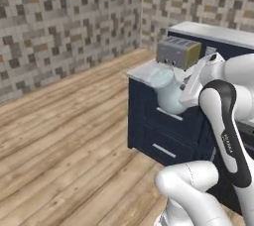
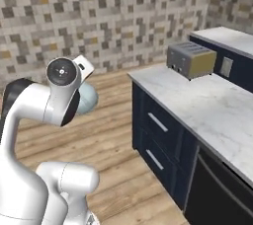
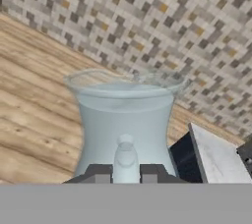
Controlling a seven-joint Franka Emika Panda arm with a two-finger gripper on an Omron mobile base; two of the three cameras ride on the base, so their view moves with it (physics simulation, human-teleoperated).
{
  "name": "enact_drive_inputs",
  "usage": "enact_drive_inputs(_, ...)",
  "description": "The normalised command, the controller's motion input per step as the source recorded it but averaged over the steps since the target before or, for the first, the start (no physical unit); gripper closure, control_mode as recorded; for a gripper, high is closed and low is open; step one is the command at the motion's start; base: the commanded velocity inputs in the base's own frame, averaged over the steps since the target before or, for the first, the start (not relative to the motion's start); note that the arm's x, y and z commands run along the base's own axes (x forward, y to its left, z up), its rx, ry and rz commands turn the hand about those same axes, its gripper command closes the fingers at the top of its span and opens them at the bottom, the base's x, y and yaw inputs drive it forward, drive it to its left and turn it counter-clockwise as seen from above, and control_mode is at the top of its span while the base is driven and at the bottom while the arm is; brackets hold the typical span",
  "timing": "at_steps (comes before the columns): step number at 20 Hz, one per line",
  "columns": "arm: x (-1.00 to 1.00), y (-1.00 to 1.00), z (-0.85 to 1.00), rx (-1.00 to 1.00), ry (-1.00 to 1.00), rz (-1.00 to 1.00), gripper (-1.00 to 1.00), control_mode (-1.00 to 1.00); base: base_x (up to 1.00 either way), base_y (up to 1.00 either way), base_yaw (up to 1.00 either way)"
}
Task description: Place the pitcher and cup on the dining counter for serving.
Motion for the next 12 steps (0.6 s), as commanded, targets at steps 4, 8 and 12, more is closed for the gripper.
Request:
enact_drive_inputs(4, 0.00, 0.00, 0.00, 0.00, 0.00, 0.00, 1.00, 1.00, 1.00, 0.96, 0.29)
enact_drive_inputs(8, 0.00, 0.00, 0.00, 0.00, 0.00, 0.00, 1.00, 1.00, 1.00, 0.96, 0.16)
enact_drive_inputs(12, 0.00, 0.00, 0.00, 0.00, 0.00, 0.00, 1.00, 1.00, 1.00, 0.92, -0.01)
